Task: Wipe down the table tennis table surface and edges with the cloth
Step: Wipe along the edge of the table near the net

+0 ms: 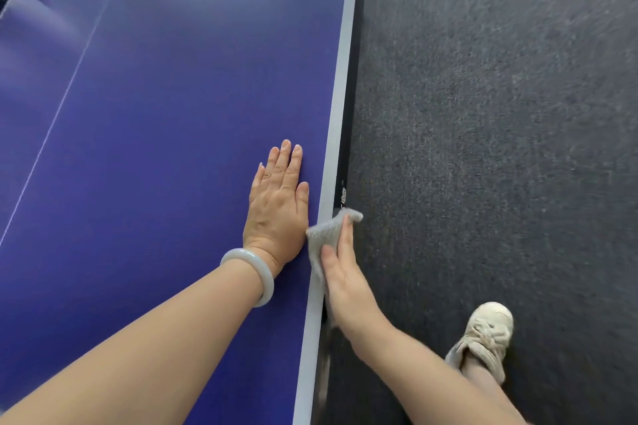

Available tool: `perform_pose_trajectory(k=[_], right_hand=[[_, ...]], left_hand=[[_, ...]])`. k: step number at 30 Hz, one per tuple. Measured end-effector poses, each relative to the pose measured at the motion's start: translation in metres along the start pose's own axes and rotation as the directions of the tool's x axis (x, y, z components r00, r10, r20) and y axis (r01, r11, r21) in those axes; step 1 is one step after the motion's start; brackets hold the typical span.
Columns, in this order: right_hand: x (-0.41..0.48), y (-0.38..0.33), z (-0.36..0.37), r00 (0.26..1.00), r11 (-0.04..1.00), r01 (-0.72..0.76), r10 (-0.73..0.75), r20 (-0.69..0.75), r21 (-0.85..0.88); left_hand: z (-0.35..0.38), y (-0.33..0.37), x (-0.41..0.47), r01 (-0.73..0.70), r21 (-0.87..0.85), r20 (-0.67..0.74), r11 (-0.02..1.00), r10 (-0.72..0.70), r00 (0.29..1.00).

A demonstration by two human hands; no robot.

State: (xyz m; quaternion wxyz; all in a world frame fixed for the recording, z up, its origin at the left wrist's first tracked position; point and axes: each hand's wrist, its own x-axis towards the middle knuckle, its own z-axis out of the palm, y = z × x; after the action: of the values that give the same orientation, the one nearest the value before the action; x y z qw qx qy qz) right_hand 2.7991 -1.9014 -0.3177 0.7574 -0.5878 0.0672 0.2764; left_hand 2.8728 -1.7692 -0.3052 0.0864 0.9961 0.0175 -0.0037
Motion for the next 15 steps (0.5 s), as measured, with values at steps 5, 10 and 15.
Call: perform_pose_trajectory(k=[5,10,15], right_hand=[[0.054,-0.031,-0.009,0.994,0.998,-0.018,0.023,-0.103,0.054],[0.005,0.012,0.012,0.995,0.993,-0.005,-0.007,-0.103,-0.117],[-0.005,0.025,0.013,0.996,0.983,-0.016,0.0,-0.084,-0.185]], left_hand=[[0.0,0.0,0.0,0.006,-0.033,-0.013,0.999,-0.006,1.0],[0.003,-0.004,0.0,-0.011,-0.043,-0.034,0.999,0.009,0.999],[0.002,-0.003,-0.002,-0.007,-0.132,-0.059,0.991,-0.001,0.998]])
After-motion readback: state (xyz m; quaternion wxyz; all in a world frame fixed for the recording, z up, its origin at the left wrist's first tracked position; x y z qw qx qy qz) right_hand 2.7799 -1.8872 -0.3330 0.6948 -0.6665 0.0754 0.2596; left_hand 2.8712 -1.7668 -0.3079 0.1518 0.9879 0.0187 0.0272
